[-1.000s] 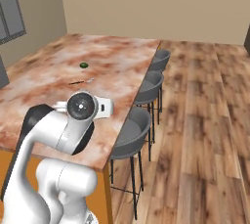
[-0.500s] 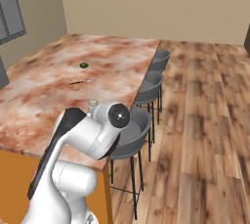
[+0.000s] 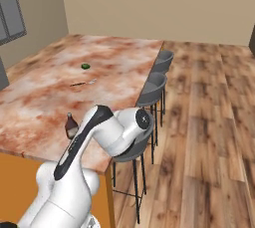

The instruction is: Move the ketchup and shaker from the cabinet to the dining counter.

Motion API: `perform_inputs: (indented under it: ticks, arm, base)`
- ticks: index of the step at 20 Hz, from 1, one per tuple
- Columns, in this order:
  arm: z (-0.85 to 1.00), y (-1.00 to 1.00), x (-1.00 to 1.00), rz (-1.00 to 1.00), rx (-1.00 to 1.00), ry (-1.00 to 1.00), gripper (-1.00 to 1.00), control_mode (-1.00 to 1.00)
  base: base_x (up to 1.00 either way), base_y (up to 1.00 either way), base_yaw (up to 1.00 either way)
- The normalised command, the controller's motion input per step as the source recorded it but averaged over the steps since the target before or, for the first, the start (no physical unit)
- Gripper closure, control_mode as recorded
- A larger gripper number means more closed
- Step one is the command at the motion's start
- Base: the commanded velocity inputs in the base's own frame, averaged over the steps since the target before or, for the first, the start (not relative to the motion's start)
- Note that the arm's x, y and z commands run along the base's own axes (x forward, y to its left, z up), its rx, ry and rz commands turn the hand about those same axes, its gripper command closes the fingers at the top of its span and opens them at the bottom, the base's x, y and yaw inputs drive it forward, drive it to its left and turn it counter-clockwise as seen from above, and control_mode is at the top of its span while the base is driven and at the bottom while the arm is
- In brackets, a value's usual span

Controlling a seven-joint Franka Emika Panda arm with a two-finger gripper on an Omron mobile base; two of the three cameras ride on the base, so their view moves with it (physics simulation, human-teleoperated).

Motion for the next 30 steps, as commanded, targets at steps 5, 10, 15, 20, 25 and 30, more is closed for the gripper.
perform_inputs:
  ticks: [5, 10, 15, 20, 25, 30]
  arm:
    - [-0.46, 0.3, 0.63, 0.05, 0.0, 0.03, 1.0, -1.0]
    - [-0.5, 0.25, 0.62, 0.02, -0.01, 0.05, 1.0, -1.0]
    - [-0.55, 0.16, 0.52, 0.03, -0.02, 0.02, 1.0, -1.0]
    - [-0.57, 0.1, 0.4, 0.14, -0.03, 0.0, 1.0, -1.0]
    - [-0.51, 0.07, 0.19, 0.23, -0.09, -0.01, 1.0, -1.0]
    - [-0.33, 0.0, 0.27, 0.19, -0.03, 0.0, 1.0, -1.0]
  base:
    - [0.0, 0.0, 0.0]
    - [0.0, 0.0, 0.0]
    - [0.0, 0.0, 0.0]
    - [0.0, 0.0, 0.0]
    - [0.0, 0.0, 0.0]
    - [0.0, 0.0, 0.0]
